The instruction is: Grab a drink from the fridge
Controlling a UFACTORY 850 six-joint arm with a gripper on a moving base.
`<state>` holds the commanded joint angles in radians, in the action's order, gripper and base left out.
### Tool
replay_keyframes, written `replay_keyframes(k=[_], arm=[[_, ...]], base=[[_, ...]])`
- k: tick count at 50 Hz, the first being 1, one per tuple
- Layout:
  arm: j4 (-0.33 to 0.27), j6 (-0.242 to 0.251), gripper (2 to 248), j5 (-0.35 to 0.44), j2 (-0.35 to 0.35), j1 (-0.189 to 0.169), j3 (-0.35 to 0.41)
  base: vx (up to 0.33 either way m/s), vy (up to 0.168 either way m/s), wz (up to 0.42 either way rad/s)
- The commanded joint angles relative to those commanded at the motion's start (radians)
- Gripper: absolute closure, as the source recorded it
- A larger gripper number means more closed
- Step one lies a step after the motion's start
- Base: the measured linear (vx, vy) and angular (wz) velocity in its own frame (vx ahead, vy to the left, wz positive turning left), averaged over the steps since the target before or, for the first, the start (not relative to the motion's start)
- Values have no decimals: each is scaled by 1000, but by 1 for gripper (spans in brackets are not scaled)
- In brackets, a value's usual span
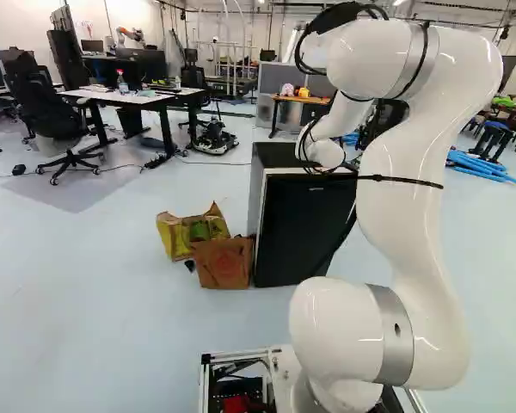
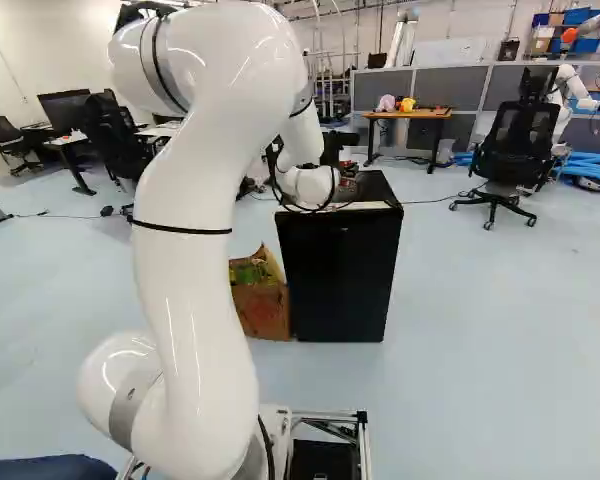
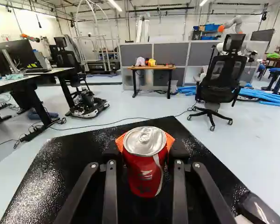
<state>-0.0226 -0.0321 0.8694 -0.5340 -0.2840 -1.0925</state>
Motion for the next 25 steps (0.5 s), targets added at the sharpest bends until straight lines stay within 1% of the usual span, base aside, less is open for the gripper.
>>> replay_keyframes(k=[13,25], arm=[[0,0,149,0,3,1,3],[0,1,149,0,18,6,22]], base=[[0,0,0],[0,0,0]])
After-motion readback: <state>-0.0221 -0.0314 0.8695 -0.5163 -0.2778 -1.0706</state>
